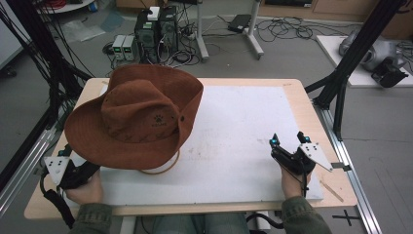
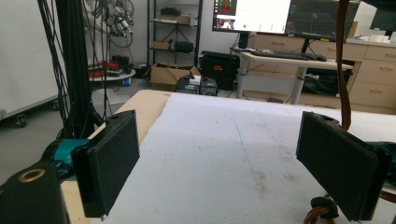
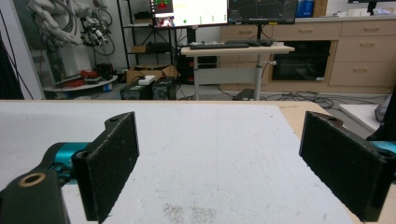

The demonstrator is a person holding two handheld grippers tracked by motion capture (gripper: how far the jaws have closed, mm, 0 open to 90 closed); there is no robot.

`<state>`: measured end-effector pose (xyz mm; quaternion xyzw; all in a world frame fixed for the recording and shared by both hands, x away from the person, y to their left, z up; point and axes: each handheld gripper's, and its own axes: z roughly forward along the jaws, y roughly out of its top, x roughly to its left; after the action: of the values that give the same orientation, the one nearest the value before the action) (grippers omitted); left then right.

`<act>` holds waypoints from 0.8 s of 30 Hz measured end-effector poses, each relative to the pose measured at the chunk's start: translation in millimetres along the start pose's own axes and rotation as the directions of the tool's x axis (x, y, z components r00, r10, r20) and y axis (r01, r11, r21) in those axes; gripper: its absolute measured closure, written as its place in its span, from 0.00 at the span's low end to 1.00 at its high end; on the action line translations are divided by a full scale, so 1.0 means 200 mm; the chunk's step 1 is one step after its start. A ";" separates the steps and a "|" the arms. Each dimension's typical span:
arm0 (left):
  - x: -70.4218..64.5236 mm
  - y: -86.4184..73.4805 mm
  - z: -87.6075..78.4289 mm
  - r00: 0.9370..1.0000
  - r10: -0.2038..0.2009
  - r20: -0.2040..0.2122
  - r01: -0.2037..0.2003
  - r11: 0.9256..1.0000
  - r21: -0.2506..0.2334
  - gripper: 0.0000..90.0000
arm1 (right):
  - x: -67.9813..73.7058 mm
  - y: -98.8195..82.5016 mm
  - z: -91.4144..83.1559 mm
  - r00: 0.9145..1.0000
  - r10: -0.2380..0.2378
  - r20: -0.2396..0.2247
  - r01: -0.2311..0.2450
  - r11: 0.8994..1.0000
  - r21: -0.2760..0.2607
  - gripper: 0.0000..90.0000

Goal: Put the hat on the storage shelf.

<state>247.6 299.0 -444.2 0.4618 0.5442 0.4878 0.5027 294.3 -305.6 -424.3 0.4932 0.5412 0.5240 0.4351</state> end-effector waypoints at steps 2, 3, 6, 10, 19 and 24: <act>0.01 0.00 -0.01 1.000 -0.001 -0.004 0.001 1.000 0.000 0.15 | 0.00 0.00 0.00 1.000 0.007 0.001 -0.007 1.000 0.001 0.13; 0.01 0.00 -0.01 1.000 -0.003 -0.004 0.003 1.000 0.000 0.15 | 0.01 0.00 0.00 1.000 0.007 0.002 -0.007 1.000 -0.002 0.13; 0.03 0.00 -0.02 1.000 -0.009 -0.014 0.009 1.000 -0.001 0.15 | 0.02 0.01 0.01 1.000 0.003 -0.005 -0.003 1.000 -0.006 0.13; 0.04 0.00 -0.03 1.000 -0.016 -0.022 0.016 1.000 -0.004 0.15 | 0.03 0.00 0.01 1.000 -0.003 -0.010 0.003 1.000 -0.001 0.13; 0.04 0.00 -0.02 1.000 -0.013 -0.017 0.013 1.000 0.002 0.15 | 0.03 0.00 0.01 1.000 0.003 -0.014 -0.003 1.000 0.007 0.13; 0.04 0.00 -0.02 1.000 -0.016 -0.017 0.016 1.000 0.004 0.15 | 0.03 0.00 0.01 1.000 0.002 -0.019 -0.002 1.000 0.014 0.13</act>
<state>242.4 306.3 -444.8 0.4542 0.5532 0.4866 0.5008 295.9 -299.8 -425.0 0.4919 0.5484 0.5252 0.4259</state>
